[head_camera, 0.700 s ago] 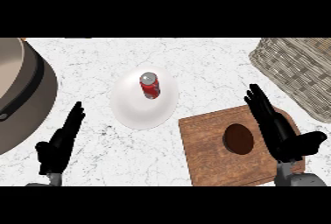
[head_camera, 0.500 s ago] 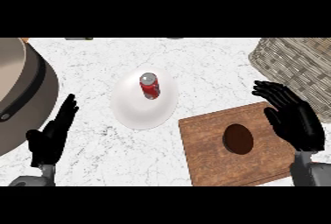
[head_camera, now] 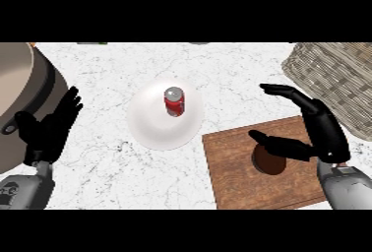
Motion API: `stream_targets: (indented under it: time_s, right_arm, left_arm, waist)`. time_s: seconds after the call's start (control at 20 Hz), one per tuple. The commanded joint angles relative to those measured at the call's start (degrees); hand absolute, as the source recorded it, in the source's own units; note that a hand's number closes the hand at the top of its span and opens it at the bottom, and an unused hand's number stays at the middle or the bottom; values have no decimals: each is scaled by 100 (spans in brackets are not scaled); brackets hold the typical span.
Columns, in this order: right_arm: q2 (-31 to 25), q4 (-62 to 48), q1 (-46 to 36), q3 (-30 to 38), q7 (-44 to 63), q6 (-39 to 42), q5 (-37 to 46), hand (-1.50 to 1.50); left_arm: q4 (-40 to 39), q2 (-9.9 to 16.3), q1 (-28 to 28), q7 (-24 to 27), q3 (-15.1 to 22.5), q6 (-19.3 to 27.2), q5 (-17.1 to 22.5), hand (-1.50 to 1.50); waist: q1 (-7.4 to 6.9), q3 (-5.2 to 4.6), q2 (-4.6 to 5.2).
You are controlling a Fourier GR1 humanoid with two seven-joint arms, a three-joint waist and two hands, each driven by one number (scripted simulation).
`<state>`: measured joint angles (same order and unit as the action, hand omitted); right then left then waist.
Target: Pick the cupcake from the cutting board and place it in the basket
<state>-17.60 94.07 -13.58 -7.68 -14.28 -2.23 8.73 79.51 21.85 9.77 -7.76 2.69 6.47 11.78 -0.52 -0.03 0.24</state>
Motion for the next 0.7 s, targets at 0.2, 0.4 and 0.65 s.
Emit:
stream_targets:
  time_s: [0.2, 0.4, 0.65]
  right_arm:
    - [916, 690, -1026, -951, 2875, -876, 1811, -150]
    - [433, 928, -1337, -1055, 4587, 130, 2099, -150]
    - [-791, 775, -1939, -707, 5992, 1389, 2728, -150]
  left_arm:
    - [17, 44, 181, -416, -62, -83, -4, 0]
    - [-97, 147, 104, -306, -266, -105, 67, 0]
    - [-77, 95, -35, -231, -252, -58, 33, 0]
  waist:
    - [56, -9, -51]
    - [106, -22, -88]
    - [218, -46, -129]
